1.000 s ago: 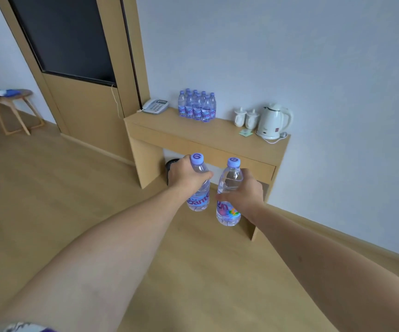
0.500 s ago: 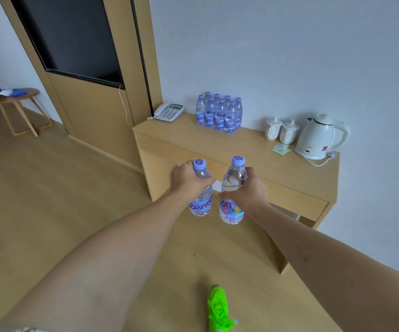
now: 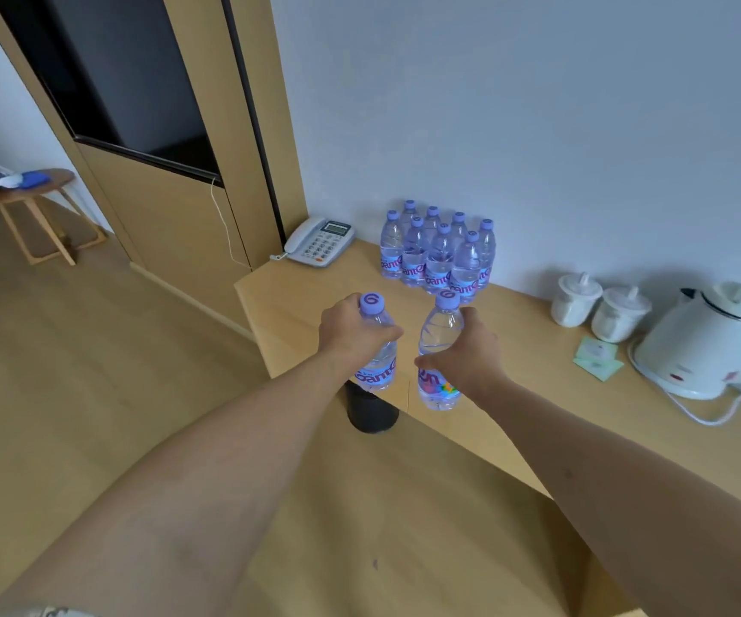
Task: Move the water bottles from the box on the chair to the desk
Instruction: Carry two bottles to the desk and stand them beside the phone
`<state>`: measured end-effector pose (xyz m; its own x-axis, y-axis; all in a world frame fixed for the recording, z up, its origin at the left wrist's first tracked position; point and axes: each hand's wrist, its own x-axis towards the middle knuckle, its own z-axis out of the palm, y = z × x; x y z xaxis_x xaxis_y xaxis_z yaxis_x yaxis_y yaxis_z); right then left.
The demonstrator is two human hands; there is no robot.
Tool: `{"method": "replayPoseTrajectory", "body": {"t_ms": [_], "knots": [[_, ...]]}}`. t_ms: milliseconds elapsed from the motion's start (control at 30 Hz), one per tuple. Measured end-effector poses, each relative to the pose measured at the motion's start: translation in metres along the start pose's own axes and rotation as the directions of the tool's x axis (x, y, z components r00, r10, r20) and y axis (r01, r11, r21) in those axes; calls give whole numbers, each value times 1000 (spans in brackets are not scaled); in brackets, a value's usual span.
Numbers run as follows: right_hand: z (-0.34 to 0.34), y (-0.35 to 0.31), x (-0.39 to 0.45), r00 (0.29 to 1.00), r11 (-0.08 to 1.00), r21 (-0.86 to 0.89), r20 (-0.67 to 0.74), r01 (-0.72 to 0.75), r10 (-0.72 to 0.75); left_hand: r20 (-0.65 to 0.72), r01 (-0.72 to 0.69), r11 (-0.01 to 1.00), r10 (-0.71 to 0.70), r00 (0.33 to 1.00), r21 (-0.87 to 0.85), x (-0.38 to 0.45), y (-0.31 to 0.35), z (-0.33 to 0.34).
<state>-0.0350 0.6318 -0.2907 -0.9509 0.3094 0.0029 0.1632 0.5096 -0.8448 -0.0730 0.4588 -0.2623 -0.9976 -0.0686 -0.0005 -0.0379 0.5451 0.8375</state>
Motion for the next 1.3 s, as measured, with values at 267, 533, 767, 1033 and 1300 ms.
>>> {"method": "replayPoseTrajectory", "body": {"t_ms": [267,533,767,1033,1300], "knots": [[48,7,107,997,996,-41,8,-76,76,64,32,999,-33,997,15,128,-20,22],[112,-2,212,973,979,4,-101,-206,205,192,1,1000,-5,981,21,271,-50,34],[156,-23,282,915,927,-65,-197,-370,352,345,-37,998,20,938,45,383,-66,46],[169,-21,317,895,901,-104,-210,-421,394,397,-108,993,77,914,55,436,-74,70],[175,-10,346,929,924,-122,-126,-364,349,355,-72,997,70,932,-7,455,-71,81]]}}
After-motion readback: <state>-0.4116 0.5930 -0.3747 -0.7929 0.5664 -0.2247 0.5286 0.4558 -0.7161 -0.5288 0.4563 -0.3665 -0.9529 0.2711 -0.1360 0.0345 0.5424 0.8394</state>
